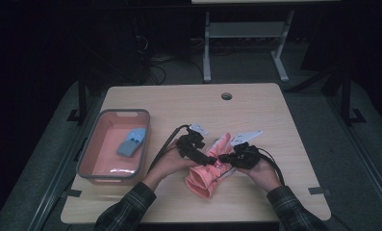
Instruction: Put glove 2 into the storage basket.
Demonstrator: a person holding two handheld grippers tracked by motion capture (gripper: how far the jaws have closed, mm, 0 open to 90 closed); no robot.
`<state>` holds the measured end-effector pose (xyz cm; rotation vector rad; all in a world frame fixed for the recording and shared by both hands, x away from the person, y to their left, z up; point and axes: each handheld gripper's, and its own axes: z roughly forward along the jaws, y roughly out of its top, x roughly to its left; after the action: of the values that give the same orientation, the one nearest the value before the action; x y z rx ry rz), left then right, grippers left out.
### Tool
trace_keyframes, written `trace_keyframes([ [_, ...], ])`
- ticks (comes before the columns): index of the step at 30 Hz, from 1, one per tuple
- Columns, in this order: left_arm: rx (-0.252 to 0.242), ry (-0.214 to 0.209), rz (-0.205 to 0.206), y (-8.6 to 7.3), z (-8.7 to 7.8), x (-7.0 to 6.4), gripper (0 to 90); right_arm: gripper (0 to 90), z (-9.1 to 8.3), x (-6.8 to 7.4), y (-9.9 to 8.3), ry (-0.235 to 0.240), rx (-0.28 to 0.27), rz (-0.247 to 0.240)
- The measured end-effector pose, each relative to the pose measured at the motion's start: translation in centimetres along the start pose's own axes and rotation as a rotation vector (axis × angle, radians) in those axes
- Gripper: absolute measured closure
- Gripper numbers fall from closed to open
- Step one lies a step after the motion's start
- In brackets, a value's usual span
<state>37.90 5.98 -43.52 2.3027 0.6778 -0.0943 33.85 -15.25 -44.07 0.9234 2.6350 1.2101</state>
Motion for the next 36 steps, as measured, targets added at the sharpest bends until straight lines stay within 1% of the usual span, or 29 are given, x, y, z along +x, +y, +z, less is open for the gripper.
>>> trace_keyframes([
  [1,0.004,-0.026,-0.023,-0.3,0.6,0.3,13.3,90.0,0.2,0.0,-0.1,-0.004,0.003,-0.011],
  [2,0.004,-0.026,-0.023,-0.3,0.6,0.3,13.0,90.0,0.2,0.0,-0.1,-0.004,0.003,-0.011],
  [3,0.010,-0.051,-0.047,-0.4,0.9,0.6,13.0,90.0,0.1,0.0,-0.1,-0.002,0.010,-0.006],
  [4,0.021,-0.069,-0.064,-0.6,1.2,0.9,13.0,90.0,0.0,0.0,-0.2,-0.003,0.014,-0.006],
  [6,0.029,-0.077,-0.061,-0.7,1.3,1.0,13.0,90.0,-0.2,0.0,-0.2,-0.005,0.013,-0.015],
  [7,0.032,-0.079,-0.059,-0.8,1.5,0.9,13.1,90.0,-1.0,-0.1,-0.5,-0.020,0.018,-0.005],
  [9,0.037,-0.082,-0.059,-0.8,1.7,0.9,13.2,90.0,-1.3,-0.2,-0.7,-0.024,0.017,0.000],
  [10,0.058,-0.100,-0.069,-0.9,2.1,0.9,13.5,90.0,-1.2,-0.3,-1.2,-0.014,0.027,0.011],
  [13,0.056,-0.102,-0.062,-0.9,2.3,0.9,14.1,90.0,-0.7,-0.3,-1.3,-0.016,0.035,0.003],
  [14,0.051,-0.116,-0.058,-1.0,2.3,0.8,16.1,90.0,-0.4,-0.2,-1.3,-0.014,0.040,0.010],
  [15,0.051,-0.116,-0.058,-1.0,2.3,0.8,19.3,90.0,-0.4,-0.2,-1.3,-0.014,0.040,0.010],
  [16,0.044,-0.137,-0.064,-1.0,2.4,0.7,19.3,90.0,-0.3,-0.2,-1.3,-0.010,0.040,0.016],
  [17,0.045,-0.145,-0.065,-0.9,2.5,0.7,22.4,90.0,0.0,-0.2,-1.4,-0.011,0.039,0.010],
  [21,0.049,-0.182,-0.068,-1.0,2.5,0.9,30.1,90.0,0.1,0.0,-1.4,-0.021,0.037,0.006],
  [22,0.049,-0.191,-0.074,-1.0,2.5,0.9,32.9,90.0,0.2,0.0,-1.4,-0.019,0.035,0.009],
  [23,0.047,-0.198,-0.083,-1.1,2.5,1.1,39.6,90.0,0.2,0.0,-1.4,-0.017,0.034,0.009],
  [24,0.047,-0.198,-0.083,-1.1,2.5,1.1,42.2,90.0,0.2,0.0,-1.4,-0.017,0.034,0.009],
  [25,0.046,-0.206,-0.086,-1.2,2.4,1.5,42.2,90.0,0.2,-0.1,-1.3,-0.016,0.035,0.010],
  [26,0.040,-0.214,-0.097,-1.3,2.2,1.7,50.0,90.0,-0.1,-0.3,-1.2,-0.002,0.022,0.014],
  [27,0.040,-0.214,-0.097,-1.3,2.2,1.7,52.1,90.0,-0.1,-0.3,-1.2,-0.002,0.022,0.014],
  [28,0.039,-0.211,-0.094,-1.2,2.1,1.7,52.1,90.0,-0.5,-0.4,-1.2,0.010,0.009,0.031],
  [29,0.040,-0.205,-0.092,-1.1,2.0,1.5,54.9,84.2,-1.1,-0.6,-1.3,0.016,-0.014,0.031],
  [30,0.045,-0.196,-0.086,-1.0,1.8,1.4,57.8,74.9,-1.9,-0.9,-1.5,0.025,-0.049,0.042],
  [31,0.045,-0.196,-0.086,-1.0,1.8,1.4,59.0,74.9,-1.9,-0.9,-1.5,0.025,-0.049,0.042],
  [32,0.038,-0.193,-0.092,-0.9,1.6,1.3,60.4,63.8,-3.1,-1.2,-1.9,0.009,-0.089,0.062],
  [33,0.040,-0.191,-0.088,-0.8,1.4,1.3,60.4,63.8,-3.1,-1.2,-1.9,0.009,-0.089,0.062],
  [34,0.033,-0.191,-0.097,-0.8,1.3,1.1,60.9,59.3,-3.6,-1.4,-2.2,-0.008,-0.105,0.066],
  [35,0.034,-0.191,-0.090,-0.7,1.0,1.1,61.0,56.5,-3.9,-1.6,-2.5,-0.021,-0.107,0.072],
  [36,0.024,-0.185,-0.085,-0.5,0.5,0.9,61.1,51.7,-4.3,-1.9,-2.8,-0.048,-0.112,0.083],
])
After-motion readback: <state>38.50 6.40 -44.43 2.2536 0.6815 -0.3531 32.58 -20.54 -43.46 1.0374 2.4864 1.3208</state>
